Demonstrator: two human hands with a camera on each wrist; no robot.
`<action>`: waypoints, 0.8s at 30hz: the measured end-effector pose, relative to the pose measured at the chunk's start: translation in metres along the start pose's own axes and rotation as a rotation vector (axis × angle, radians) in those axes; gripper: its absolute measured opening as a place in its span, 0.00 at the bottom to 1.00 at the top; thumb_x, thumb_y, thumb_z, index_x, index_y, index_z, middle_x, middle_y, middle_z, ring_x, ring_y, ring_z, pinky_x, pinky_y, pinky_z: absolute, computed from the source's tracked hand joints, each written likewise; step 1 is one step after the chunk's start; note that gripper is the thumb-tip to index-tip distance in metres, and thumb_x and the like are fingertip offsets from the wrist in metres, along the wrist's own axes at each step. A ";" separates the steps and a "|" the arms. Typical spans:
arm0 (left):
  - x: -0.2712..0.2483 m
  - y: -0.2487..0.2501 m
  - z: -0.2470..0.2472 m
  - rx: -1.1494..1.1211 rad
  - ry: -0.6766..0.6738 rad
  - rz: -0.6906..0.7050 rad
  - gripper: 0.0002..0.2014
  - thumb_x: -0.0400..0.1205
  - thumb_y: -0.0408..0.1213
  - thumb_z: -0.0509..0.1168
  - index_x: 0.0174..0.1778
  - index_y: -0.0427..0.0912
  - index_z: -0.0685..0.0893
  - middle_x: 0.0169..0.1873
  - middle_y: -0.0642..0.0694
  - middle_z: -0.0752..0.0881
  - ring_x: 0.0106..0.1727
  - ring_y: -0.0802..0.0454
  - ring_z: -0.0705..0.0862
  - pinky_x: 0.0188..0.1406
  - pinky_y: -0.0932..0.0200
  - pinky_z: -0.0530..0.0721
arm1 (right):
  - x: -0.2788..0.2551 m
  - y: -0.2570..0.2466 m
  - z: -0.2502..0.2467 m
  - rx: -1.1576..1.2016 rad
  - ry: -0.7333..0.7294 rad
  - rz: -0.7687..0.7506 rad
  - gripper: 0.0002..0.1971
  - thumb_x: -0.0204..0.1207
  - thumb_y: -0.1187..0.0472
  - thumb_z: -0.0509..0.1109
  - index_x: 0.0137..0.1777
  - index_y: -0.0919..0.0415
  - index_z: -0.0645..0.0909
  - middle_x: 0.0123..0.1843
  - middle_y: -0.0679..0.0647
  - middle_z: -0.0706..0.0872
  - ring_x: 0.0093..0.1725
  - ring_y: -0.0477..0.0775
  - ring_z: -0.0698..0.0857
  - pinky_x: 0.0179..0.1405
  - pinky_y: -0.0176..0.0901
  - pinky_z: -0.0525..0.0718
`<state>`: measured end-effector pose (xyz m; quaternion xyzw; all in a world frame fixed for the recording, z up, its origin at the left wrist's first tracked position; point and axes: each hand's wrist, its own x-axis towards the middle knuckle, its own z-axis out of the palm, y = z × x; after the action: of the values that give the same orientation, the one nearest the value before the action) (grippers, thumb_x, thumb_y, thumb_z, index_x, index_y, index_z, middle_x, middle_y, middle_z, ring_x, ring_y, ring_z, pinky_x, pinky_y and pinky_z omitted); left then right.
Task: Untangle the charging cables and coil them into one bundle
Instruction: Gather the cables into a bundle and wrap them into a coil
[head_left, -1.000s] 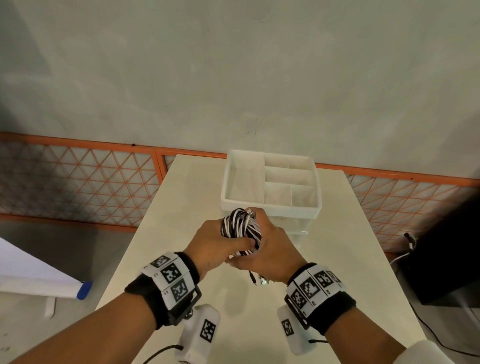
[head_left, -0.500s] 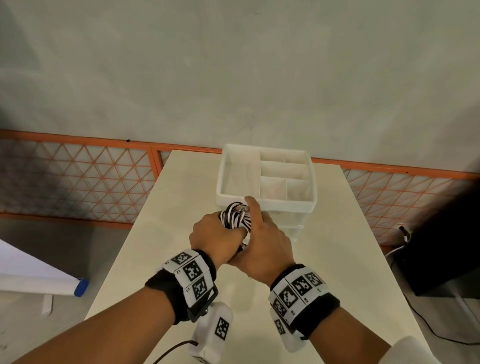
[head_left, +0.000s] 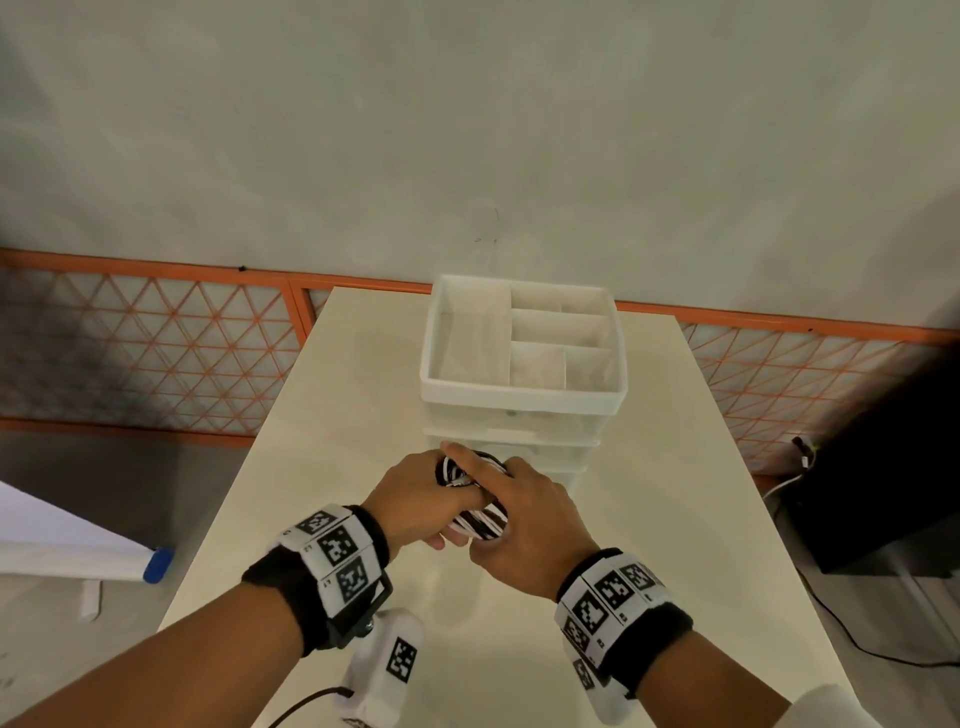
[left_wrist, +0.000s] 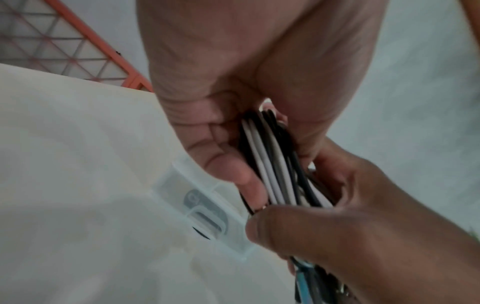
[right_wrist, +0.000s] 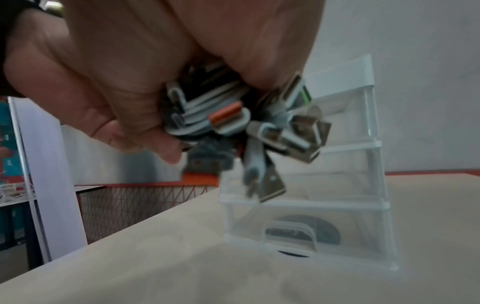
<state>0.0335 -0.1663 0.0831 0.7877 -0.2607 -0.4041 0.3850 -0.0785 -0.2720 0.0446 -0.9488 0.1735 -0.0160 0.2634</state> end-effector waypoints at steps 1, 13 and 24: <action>0.002 -0.002 0.000 -0.014 -0.019 0.014 0.10 0.76 0.41 0.71 0.52 0.55 0.87 0.38 0.50 0.94 0.34 0.51 0.92 0.30 0.59 0.83 | 0.000 0.002 0.000 0.037 -0.012 0.002 0.51 0.67 0.53 0.74 0.80 0.18 0.46 0.53 0.49 0.78 0.50 0.55 0.84 0.54 0.52 0.88; 0.017 -0.011 -0.011 -0.550 -0.268 0.012 0.30 0.79 0.62 0.68 0.62 0.37 0.84 0.48 0.43 0.83 0.31 0.57 0.70 0.28 0.63 0.68 | 0.009 0.016 -0.011 0.184 0.086 0.012 0.55 0.60 0.54 0.78 0.79 0.18 0.50 0.50 0.47 0.82 0.48 0.50 0.85 0.52 0.51 0.89; 0.008 0.005 0.010 -0.377 0.153 0.078 0.15 0.69 0.36 0.81 0.51 0.46 0.90 0.43 0.47 0.94 0.47 0.51 0.92 0.46 0.58 0.88 | 0.017 0.008 -0.014 0.384 0.036 0.027 0.58 0.57 0.54 0.80 0.84 0.28 0.50 0.65 0.43 0.85 0.63 0.46 0.86 0.63 0.49 0.88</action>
<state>0.0291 -0.1794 0.0801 0.7192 -0.1809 -0.3696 0.5598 -0.0672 -0.2911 0.0510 -0.8783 0.1847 -0.0624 0.4367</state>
